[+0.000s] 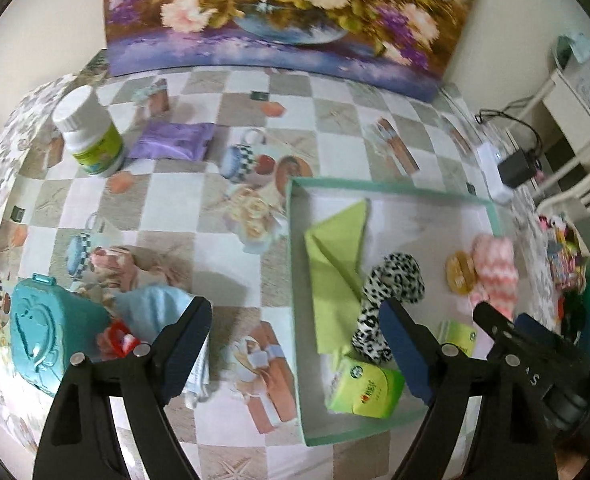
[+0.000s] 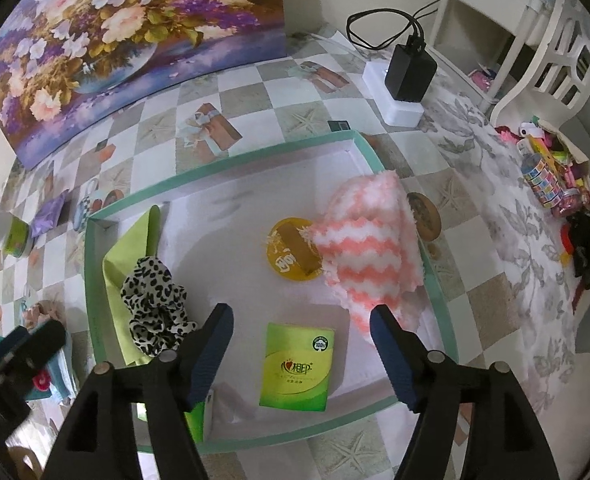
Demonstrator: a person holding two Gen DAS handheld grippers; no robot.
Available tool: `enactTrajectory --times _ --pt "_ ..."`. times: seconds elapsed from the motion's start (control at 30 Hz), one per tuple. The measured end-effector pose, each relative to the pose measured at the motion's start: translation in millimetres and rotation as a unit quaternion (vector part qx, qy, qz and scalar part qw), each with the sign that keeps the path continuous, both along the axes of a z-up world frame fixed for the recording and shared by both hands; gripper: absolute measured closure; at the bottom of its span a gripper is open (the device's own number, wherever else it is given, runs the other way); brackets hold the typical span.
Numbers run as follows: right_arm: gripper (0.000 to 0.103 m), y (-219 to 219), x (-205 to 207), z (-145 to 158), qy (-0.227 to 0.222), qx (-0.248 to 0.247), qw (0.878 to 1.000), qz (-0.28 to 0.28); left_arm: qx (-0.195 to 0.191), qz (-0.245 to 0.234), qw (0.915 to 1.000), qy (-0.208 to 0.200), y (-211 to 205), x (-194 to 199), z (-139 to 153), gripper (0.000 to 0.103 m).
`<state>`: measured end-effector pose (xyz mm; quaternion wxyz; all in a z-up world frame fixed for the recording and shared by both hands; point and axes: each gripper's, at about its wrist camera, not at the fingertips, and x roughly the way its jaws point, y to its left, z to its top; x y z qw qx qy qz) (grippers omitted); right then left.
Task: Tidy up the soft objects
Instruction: 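Reach the left tool to the blue face mask while the right tool reaches the red hair ties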
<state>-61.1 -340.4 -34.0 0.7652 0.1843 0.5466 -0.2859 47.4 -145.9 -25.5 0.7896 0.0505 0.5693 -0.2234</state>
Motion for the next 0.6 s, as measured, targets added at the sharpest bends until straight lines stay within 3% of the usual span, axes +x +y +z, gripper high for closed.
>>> enactTrajectory --times 0.1,0.17,0.6 --pt "0.017 3.4 1.4 1.7 -0.011 -0.005 1.0 0.005 -0.002 0.007 1.0 -0.007 3.0 2.0 1.7 0.003" --pt "0.0 5.3 2.1 4.1 -0.021 -0.01 1.0 0.009 -0.003 0.006 0.9999 -0.009 3.5 2.9 2.9 0.003" --pt "0.0 8.1 6.1 5.1 -0.02 -0.013 1.0 0.012 0.0 0.014 0.9998 -0.013 10.7 8.0 7.4 0.003"
